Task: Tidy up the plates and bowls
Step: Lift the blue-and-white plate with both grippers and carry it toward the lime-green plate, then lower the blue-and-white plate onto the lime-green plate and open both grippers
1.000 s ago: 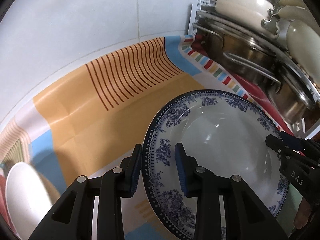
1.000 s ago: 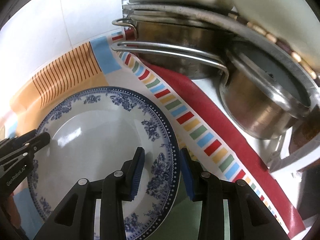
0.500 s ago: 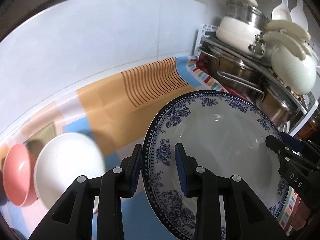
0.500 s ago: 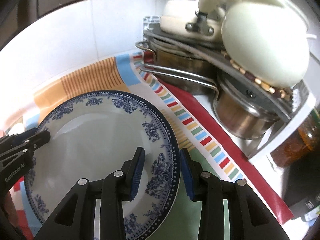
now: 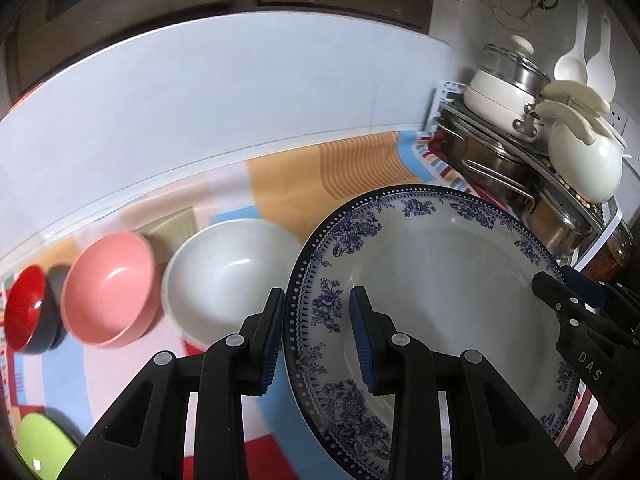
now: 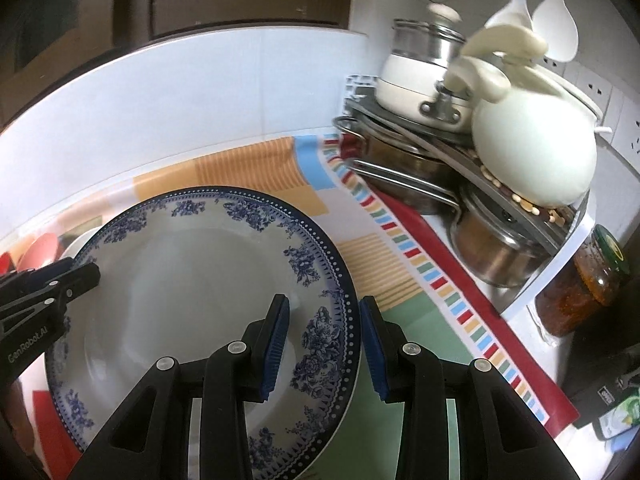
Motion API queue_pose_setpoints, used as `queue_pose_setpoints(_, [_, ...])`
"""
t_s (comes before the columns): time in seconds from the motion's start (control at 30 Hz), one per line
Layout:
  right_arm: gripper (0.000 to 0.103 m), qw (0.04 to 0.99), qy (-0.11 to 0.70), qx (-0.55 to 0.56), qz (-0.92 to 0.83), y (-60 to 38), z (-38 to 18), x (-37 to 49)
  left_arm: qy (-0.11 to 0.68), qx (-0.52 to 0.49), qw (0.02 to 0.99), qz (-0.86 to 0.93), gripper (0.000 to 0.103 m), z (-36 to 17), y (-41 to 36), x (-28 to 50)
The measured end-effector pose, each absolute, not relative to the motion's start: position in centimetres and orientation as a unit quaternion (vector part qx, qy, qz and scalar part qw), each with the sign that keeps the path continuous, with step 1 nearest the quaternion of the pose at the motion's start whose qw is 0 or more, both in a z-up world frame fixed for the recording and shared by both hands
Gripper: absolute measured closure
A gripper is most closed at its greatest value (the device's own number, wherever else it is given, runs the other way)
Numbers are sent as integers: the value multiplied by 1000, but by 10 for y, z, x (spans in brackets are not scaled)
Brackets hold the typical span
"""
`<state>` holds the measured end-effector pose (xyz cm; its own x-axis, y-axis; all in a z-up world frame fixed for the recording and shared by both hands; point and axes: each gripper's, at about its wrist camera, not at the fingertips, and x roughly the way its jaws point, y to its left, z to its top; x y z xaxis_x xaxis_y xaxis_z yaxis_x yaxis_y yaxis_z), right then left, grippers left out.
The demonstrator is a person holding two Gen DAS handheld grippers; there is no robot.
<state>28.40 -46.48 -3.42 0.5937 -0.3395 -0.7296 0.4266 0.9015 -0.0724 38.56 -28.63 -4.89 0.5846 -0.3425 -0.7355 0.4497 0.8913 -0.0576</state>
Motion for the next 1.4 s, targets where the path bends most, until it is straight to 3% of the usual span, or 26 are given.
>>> queue_pose_setpoints(1.4, [66, 923, 379, -24, -65, -214, -7, 268, 397, -12, 915, -70, 70, -37, -8, 305])
